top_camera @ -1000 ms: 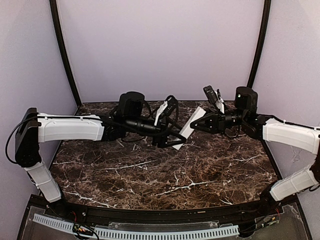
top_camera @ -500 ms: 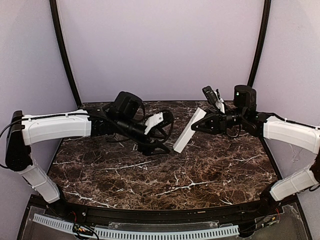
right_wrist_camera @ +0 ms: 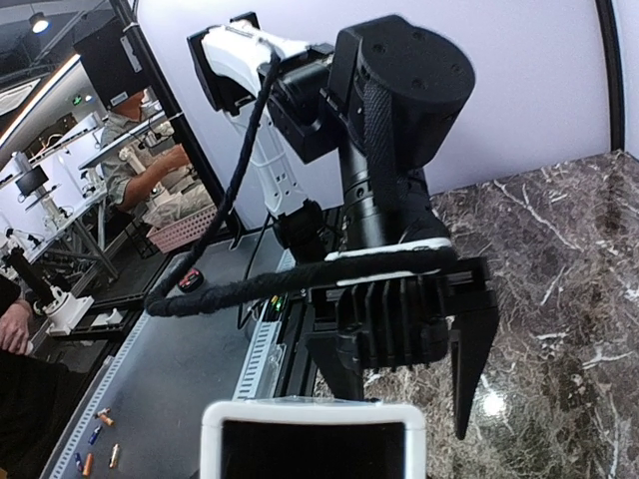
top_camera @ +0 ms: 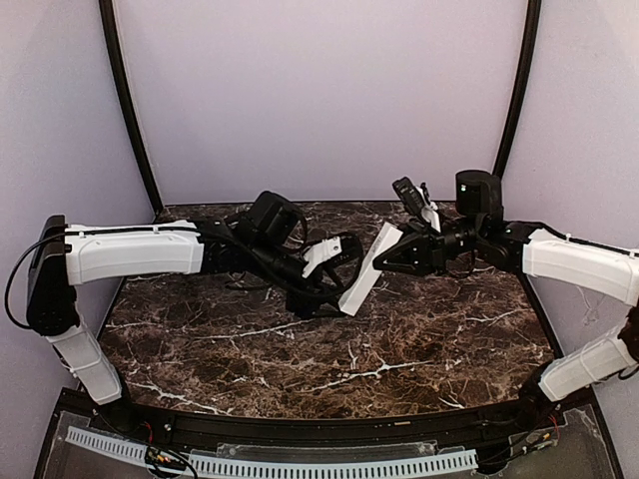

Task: Load the batteries into the remote control
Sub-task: Press the battery cover on the remote control.

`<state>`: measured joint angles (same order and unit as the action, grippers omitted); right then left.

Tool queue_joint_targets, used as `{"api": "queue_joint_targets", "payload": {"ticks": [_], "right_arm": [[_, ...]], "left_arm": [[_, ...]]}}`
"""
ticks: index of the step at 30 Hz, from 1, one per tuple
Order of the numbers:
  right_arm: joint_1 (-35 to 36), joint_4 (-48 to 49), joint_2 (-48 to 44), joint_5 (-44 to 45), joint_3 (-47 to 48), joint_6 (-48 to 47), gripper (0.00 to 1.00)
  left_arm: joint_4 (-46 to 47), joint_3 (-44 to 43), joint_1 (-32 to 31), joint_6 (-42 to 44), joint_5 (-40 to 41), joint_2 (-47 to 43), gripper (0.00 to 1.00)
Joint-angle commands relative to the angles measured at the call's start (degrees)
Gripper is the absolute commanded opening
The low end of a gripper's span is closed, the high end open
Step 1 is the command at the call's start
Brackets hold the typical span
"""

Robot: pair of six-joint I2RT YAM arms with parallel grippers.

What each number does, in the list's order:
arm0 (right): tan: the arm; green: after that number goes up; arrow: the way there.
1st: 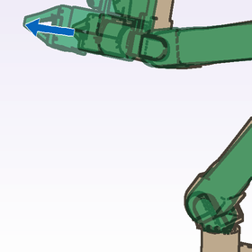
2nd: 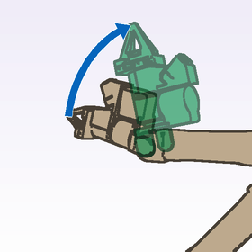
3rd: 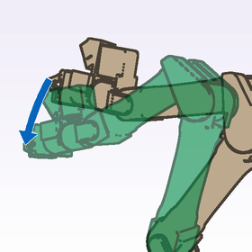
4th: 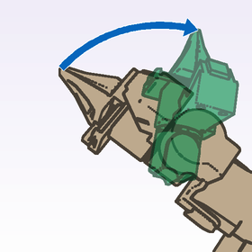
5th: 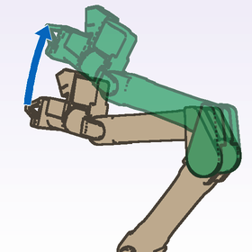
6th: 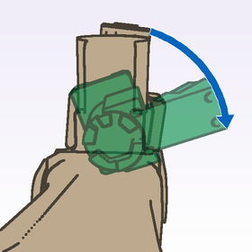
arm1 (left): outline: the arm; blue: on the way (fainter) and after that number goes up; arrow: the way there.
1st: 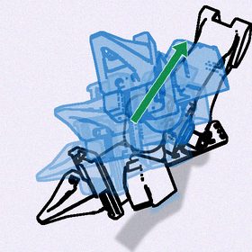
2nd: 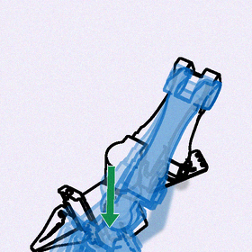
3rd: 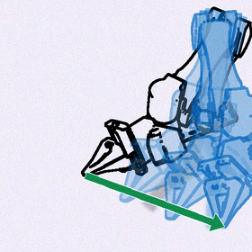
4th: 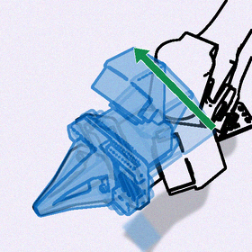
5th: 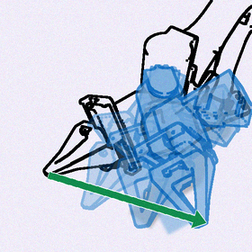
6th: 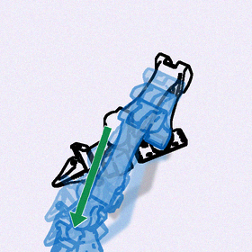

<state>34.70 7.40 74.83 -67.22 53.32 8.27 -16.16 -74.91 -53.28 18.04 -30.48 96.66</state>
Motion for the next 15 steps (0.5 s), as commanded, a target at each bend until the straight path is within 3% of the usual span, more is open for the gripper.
{"api": "queue_joint_targets", "payload": {"ticks": [1,6,15], "right_arm": [[4.44,-6.87,1.88,4.44,3.58,-7.46,0.0],[7.4,-13.09,3.7,10.28,5.05,-11.9,0.0],[7.4,-13.73,0.75,11.42,5.43,-12.93,0.0]], "left_arm": [[3.02,-3.43,-0.33,-4.0,-2.31,0.61,0.6],[4.08,-4.4,-0.4,-5.75,-4.98,0.89,0.55],[5.14,1.76,1.36,-4.86,-2.82,-2.51,0.57]]}}
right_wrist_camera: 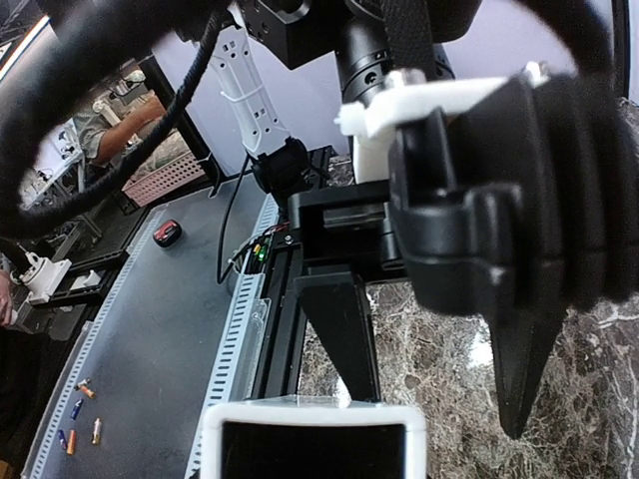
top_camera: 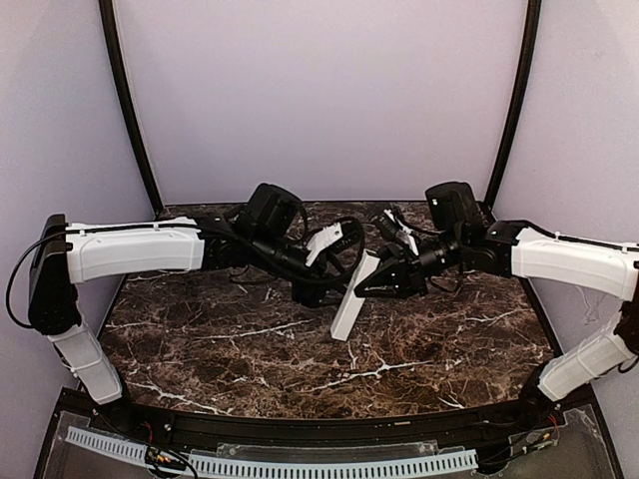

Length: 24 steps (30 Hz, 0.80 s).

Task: Load the batteries into the remote control
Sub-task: Press the battery cover on the remote control.

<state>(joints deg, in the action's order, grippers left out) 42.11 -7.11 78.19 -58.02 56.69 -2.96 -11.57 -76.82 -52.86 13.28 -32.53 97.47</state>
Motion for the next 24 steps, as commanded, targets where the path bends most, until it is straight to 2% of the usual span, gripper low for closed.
{"api": "queue_joint_targets", "payload": {"ticks": [1,9,24], "right_arm": [[-0.05,0.74,-3.13,2.49,2.15,-1.89,0.0],[-0.8,0.47,-5.43,5.4,2.2,-2.4,0.0],[-0.73,0.35,-5.02,9.13,1.61,-3.28,0.0]], "left_arm": [[0.2,4.69,1.06,0.54,-0.88,-3.55,0.57],[-2.95,7.33,1.1,2.67,-2.65,-3.92,0.6],[-2.37,4.0,-0.1,1.11,-6.07,-1.63,0.59]]}}
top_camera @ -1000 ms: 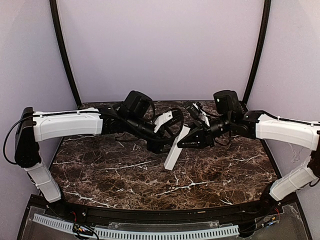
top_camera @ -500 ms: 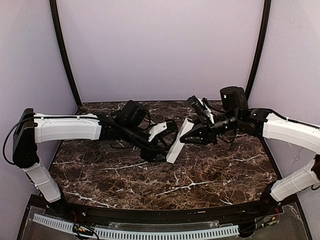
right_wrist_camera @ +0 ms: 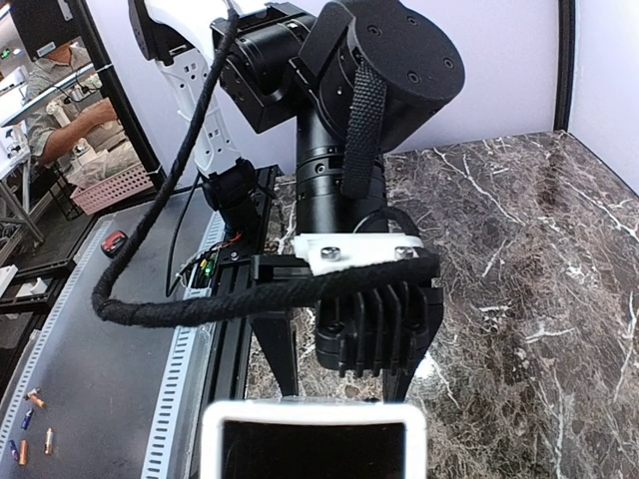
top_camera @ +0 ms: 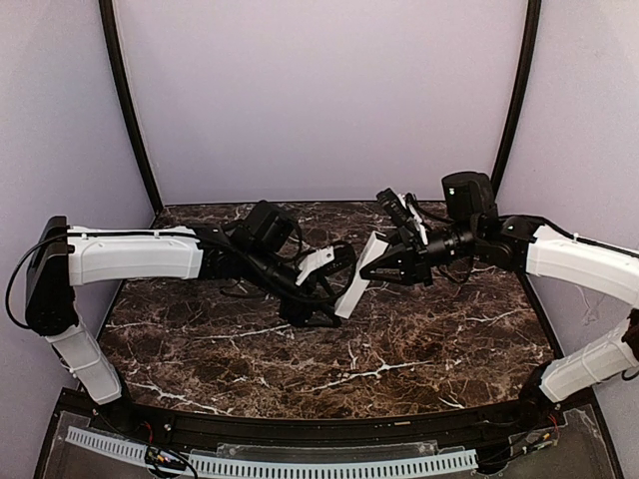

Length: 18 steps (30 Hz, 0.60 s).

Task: Load the batteries into the remote control
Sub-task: Press the battery cover on the remote control.

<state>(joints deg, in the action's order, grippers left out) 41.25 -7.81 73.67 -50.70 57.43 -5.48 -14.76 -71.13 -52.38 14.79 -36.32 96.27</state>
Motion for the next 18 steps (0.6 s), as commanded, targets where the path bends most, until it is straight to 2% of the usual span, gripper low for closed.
{"api": "queue_joint_targets", "payload": {"ticks": [1,18], "right_arm": [[0.14,1.05,-0.35,1.55,0.89,-0.77,0.0],[-0.22,3.07,-1.36,-1.76,0.74,1.08,0.0]], "left_arm": [[1.21,-1.66,-0.59,-0.6,-2.23,-0.5,0.59],[7.14,0.81,-0.53,-2.91,-2.7,-0.17,0.58]]}}
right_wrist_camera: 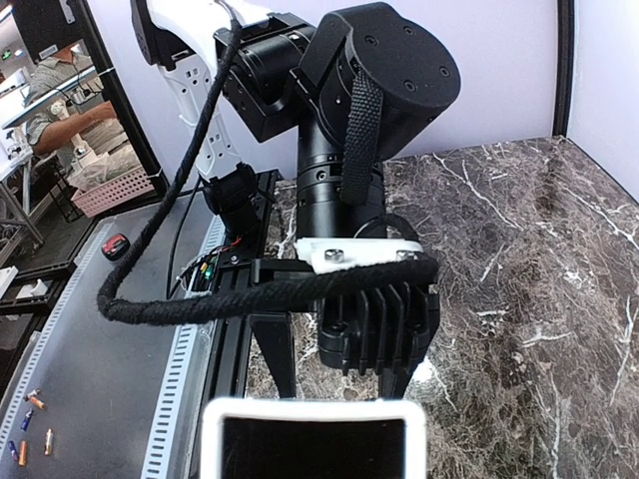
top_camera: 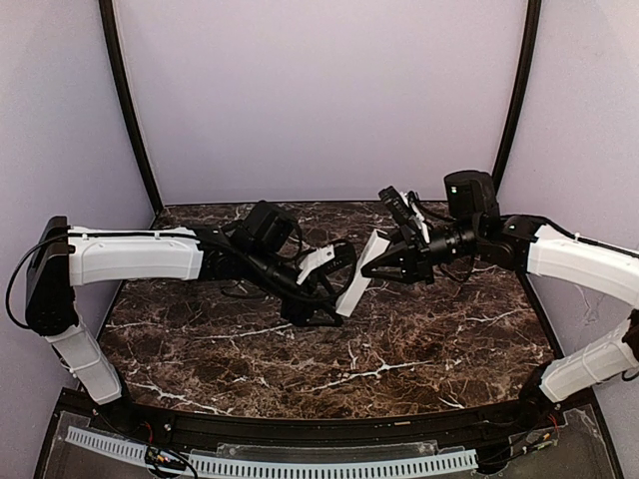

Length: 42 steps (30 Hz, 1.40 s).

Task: Load the batteries into the remote control
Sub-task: Press the battery cover on the remote control.

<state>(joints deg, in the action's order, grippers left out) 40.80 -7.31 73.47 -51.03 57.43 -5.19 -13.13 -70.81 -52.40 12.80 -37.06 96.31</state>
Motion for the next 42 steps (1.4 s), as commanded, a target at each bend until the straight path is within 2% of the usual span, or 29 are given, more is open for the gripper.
{"api": "queue_joint_targets", "payload": {"ticks": [1,19,31,33,35,39,42], "right_arm": [[-0.01,2.67,-1.5,-1.71,0.81,0.99,0.0],[-0.52,4.93,0.47,-6.98,-0.63,2.62,0.0],[2.51,1.17,4.02,-2.67,-0.5,-0.33,0.0],[2.41,-0.64,3.5,-0.52,0.3,-0.92,0.0],[1.56,-3.31,2.76,1.21,1.6,-1.3,0.0],[1.04,-11.99,3.91,7.76,5.77,-3.06,0.0],[1.0,-19.93,7.08,13.71,9.84,-3.45,0.0]], "left_arm": [[5.53,0.75,-0.47,-0.88,-1.96,-0.24,0.58],[7.4,-0.3,-0.15,-2.61,-2.46,0.0,0.56],[11.27,-0.38,-0.24,-5.56,-3.09,-1.14,0.53],[12.54,0.97,-0.16,-6.0,-3.69,-1.82,0.54],[15.26,4.02,0.27,-6.69,-3.14,-3.69,0.59],[19.6,10.74,3.98,-10.0,-2.52,-10.25,0.68],[20.81,14.55,7.88,-12.3,1.05,-13.88,0.71]]}}
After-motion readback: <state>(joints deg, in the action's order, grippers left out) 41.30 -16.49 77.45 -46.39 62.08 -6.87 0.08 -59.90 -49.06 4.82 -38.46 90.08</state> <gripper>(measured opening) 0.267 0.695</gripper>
